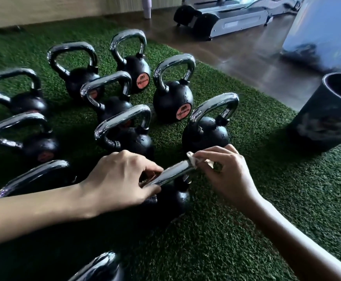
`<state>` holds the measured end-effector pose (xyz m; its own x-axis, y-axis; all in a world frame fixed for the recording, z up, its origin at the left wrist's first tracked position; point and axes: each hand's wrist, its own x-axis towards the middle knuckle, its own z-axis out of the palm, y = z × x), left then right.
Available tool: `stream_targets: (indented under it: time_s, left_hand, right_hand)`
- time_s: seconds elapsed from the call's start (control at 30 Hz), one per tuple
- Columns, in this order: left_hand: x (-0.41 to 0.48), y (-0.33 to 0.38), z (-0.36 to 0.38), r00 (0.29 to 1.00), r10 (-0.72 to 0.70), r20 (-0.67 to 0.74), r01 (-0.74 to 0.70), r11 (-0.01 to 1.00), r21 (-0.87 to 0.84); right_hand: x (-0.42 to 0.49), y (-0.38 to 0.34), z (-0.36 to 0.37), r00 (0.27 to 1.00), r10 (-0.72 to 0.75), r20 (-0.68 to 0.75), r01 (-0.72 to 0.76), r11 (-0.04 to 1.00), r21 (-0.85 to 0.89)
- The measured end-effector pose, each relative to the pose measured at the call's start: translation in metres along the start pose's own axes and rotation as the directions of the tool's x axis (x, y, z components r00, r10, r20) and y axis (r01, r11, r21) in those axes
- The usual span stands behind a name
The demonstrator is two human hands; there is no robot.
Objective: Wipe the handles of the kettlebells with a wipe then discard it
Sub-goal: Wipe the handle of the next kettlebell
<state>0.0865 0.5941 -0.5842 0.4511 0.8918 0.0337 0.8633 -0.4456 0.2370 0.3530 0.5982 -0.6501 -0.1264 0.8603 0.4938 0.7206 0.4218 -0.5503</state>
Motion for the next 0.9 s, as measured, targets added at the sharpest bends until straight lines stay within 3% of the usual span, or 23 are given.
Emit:
stream_targets:
  time_s: [0.2, 0.3, 0.4, 0.6, 0.73, 0.9]
  left_hand:
    - [-0.003, -0.020, 0.001, 0.998, 0.043, -0.040, -0.038, 0.993, 0.112]
    - [0.004, -0.032, -0.006, 1.000, -0.018, 0.009, 0.018, 0.998, 0.053]
    - [0.006, -0.039, -0.006, 0.995, -0.102, 0.018, 0.102, 0.995, 0.001]
    - [0.006, -0.047, -0.003, 0.994, -0.095, 0.057, 0.103, 0.984, -0.147]
    - [0.005, -0.030, -0.002, 0.996, -0.089, 0.018, 0.091, 0.979, -0.180]
    - [0.001, -0.012, 0.002, 0.997, -0.074, 0.037, 0.077, 0.992, -0.104]
  right_hand:
    - [0.011, -0.021, 0.018, 0.992, -0.129, 0.014, 0.129, 0.991, -0.028]
    - [0.014, -0.006, 0.026, 0.994, 0.108, 0.004, -0.108, 0.985, 0.135]
    - [0.007, 0.007, 0.032, 0.933, 0.344, 0.107, -0.360, 0.891, 0.277]
    - [0.012, -0.003, 0.039, 0.921, 0.384, 0.056, -0.374, 0.840, 0.392]
    - [-0.010, 0.006, 0.042, 0.841, 0.522, 0.144, -0.489, 0.619, 0.615]
    - [-0.045, 0.013, 0.051, 0.712, 0.625, 0.320, -0.627, 0.360, 0.691]
